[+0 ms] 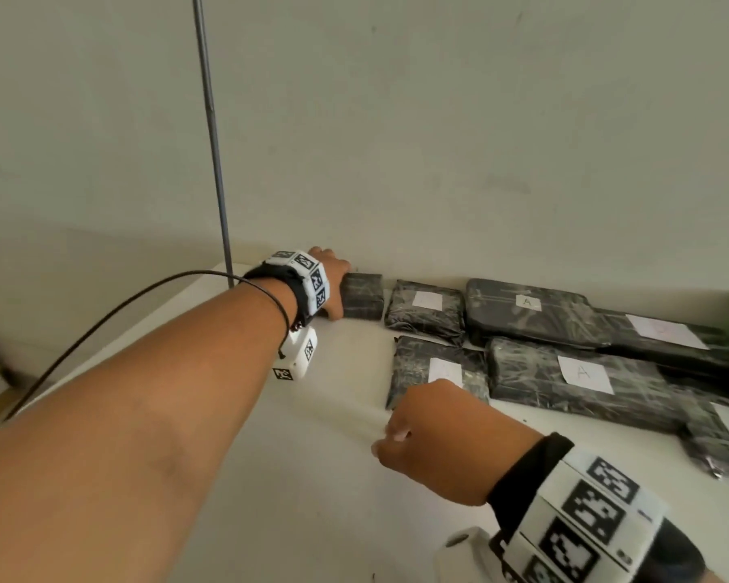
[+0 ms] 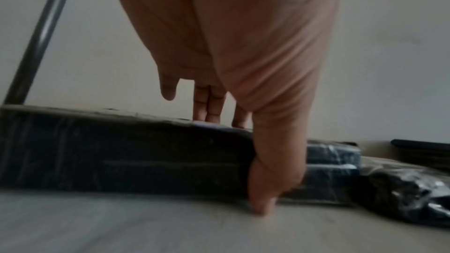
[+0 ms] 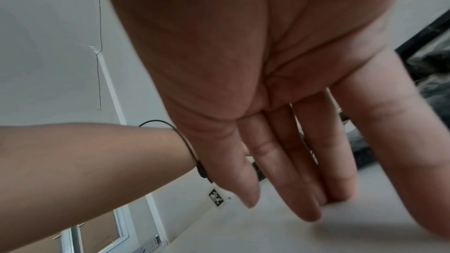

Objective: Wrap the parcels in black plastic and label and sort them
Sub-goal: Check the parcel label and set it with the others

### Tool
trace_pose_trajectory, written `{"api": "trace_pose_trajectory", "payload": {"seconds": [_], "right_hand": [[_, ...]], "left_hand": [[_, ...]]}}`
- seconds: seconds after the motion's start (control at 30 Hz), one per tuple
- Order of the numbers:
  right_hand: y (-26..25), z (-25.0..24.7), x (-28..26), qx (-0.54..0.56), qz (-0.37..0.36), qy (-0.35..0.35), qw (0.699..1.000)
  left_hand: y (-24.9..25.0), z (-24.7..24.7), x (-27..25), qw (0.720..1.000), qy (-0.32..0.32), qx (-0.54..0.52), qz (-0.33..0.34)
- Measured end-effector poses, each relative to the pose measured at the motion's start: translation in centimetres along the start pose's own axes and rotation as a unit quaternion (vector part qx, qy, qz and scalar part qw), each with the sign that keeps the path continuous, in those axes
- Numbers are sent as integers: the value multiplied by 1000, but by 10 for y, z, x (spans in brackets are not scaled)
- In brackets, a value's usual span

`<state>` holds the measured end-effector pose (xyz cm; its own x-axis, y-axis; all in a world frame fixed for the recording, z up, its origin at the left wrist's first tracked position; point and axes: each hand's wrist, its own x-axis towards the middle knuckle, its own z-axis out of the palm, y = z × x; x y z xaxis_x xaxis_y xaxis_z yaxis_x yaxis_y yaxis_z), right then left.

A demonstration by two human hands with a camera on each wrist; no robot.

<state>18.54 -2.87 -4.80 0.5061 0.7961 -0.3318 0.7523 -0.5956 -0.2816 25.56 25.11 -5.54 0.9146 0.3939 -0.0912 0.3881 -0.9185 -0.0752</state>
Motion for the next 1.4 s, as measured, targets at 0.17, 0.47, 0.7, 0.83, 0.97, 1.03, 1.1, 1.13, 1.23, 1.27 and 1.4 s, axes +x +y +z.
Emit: {"api": "trace_pose_trajectory", "payload": {"seconds": [0.17,0.47,0.7,0.83,0.97,1.03,1.1,1.13,1.23,1.27,1.4], "right_hand": [[1,2,1,19,15,12,1000],[18,-42,-64,346,33,249,904],[32,-65,-154,377,-15,430,820],[56,-67,-204,440,-27,478,760],[64,-67,-229,501,-31,476,722],[61,-70,-234,494,-23,492,716],[54,-73,-236,494,-18,516,699],[49,-75,-237,485,-14,531,695],[33,-80,-242,419,9,598,683],[30,-82,-243,404,14,618,675],[22,-83,-244,389,7,626,675]], "left_hand": [[7,-22,-59,999,48,-11,21],[65,-63,-203,975,181,-11,130],[135,-85,-268,891,369,-107,241],[142,-96,-281,879,380,-228,175],[160,-113,-293,793,262,-534,127],[166,-119,-293,729,216,-635,136],[173,-127,-299,699,199,-672,143],[177,-132,-302,692,204,-678,141],[191,-143,-312,658,263,-696,115],[195,-145,-314,649,285,-697,105],[202,-141,-322,640,330,-689,88]]}}
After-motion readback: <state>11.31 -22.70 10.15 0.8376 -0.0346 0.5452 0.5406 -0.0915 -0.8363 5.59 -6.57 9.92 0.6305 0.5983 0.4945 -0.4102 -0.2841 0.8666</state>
